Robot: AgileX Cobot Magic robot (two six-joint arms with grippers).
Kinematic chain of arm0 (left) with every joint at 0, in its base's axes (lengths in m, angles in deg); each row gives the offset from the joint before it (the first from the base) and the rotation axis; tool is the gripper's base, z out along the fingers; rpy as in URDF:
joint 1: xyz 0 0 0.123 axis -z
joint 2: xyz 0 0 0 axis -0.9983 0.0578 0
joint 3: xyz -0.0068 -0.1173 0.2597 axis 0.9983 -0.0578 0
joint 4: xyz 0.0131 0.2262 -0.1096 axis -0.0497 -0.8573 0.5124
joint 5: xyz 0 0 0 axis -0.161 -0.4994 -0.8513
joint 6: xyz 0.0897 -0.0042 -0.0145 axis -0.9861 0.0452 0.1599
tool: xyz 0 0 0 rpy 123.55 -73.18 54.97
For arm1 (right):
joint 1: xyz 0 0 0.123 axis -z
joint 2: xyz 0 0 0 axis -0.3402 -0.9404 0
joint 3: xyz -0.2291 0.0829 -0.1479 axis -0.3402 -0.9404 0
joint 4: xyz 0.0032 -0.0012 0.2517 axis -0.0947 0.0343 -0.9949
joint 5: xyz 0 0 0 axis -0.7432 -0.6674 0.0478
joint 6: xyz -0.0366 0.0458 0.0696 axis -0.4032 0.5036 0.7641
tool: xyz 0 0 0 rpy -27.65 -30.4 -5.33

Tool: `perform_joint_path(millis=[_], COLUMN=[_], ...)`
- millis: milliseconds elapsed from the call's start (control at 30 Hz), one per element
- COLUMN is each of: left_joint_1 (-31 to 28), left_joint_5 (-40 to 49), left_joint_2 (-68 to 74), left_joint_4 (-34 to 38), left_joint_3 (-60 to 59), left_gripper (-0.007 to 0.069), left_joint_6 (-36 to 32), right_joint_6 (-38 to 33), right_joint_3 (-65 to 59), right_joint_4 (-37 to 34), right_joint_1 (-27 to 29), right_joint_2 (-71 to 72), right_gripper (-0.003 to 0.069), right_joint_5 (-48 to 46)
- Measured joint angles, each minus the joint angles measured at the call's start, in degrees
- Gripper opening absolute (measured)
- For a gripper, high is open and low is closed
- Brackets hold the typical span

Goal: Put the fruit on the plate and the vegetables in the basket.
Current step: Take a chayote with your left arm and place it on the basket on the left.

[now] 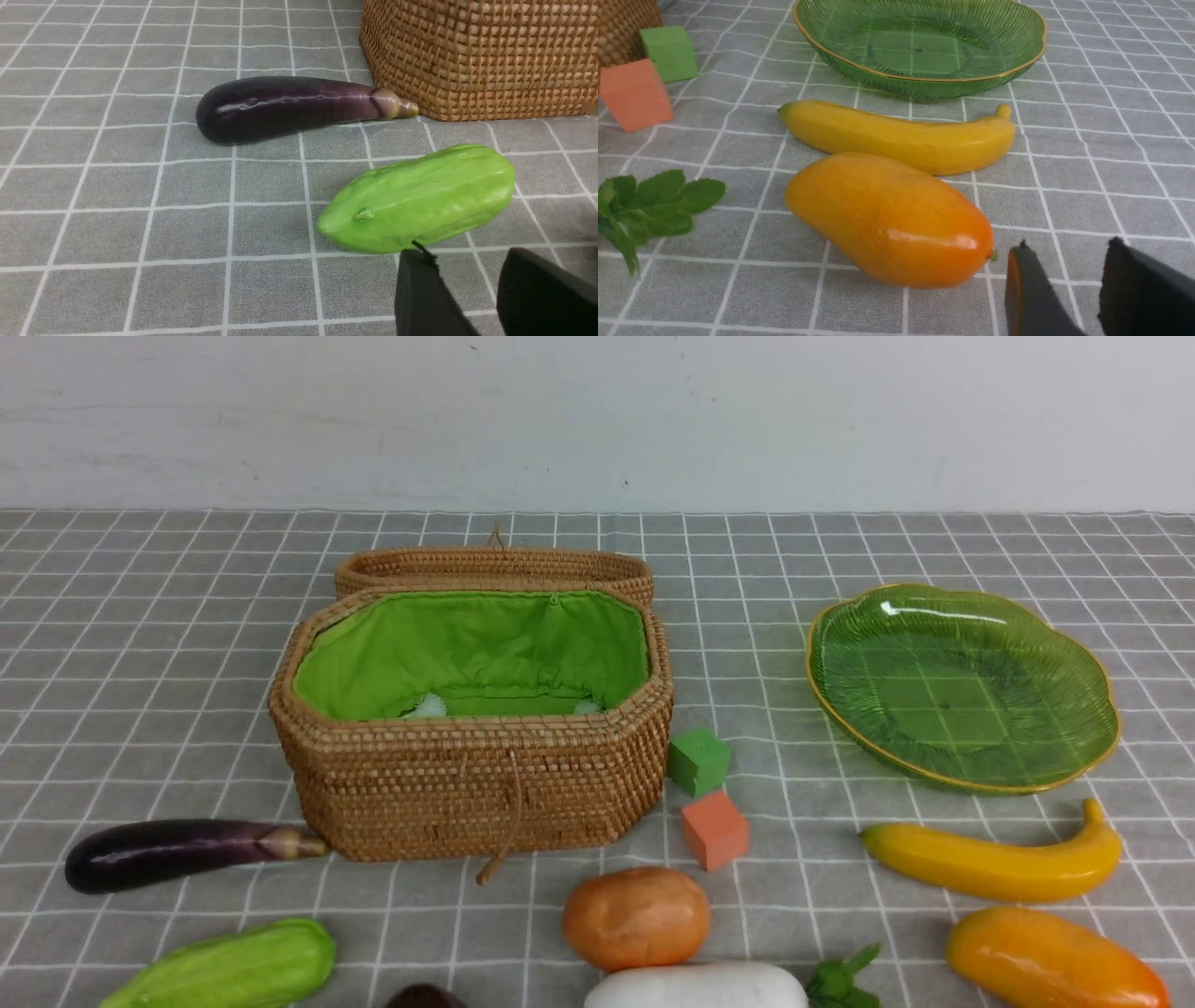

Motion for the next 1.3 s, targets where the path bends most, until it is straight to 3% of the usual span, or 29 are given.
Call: perform_joint_path(millis=[900,1067,1167,1300], left_joint_1=[0.0,0.0,0.0,0.0], left_joint_5=[-2.2,-14.1,-32.2,-44.7], left_joint_2=[0.0,0.0,0.0,0.0], left_joint_4=[-2.0,1.3,6.9,10.0], left_joint_3=[0.0,-0.1,-0.2,1.0], left_gripper=[0.0239,0.0239,0.0239,0.0239], left_joint_6=[0.0,4.3,11.6,13.7], right_joint_6=[0.0,0.0,0.0,0.0], right_joint_3=[0.0,0.0,0.0,0.0], right_joint_4=[0.0,0.0,0.0,0.0], right_joint_1=[0.0,0.0,0.0,0.0], right_joint_2=[0.0,0.0,0.0,0.0], right_gripper=[0.0242,0.0242,0.0242,0.0242], right_joint_5=[0.0,0.0,0.0,0.0])
